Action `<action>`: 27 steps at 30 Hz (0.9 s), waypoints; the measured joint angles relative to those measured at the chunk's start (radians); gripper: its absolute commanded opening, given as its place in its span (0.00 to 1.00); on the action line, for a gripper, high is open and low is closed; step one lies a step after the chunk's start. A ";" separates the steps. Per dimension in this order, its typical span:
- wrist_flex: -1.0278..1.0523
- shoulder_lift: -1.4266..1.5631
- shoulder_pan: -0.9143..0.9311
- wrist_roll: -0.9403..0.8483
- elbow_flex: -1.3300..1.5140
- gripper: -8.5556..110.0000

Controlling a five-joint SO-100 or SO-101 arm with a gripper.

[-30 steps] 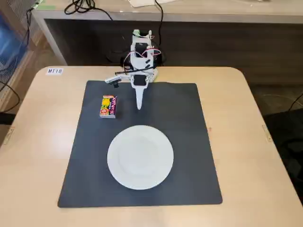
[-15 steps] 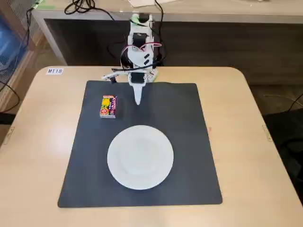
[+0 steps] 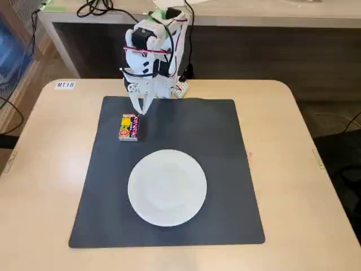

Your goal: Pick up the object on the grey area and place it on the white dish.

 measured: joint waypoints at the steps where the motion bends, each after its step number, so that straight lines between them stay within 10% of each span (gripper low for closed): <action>1: 0.031 -0.020 0.014 0.000 -0.020 0.27; 13: -0.002 -0.216 0.003 0.041 -0.041 0.45; 27: -0.034 -0.428 0.029 0.152 -0.051 0.42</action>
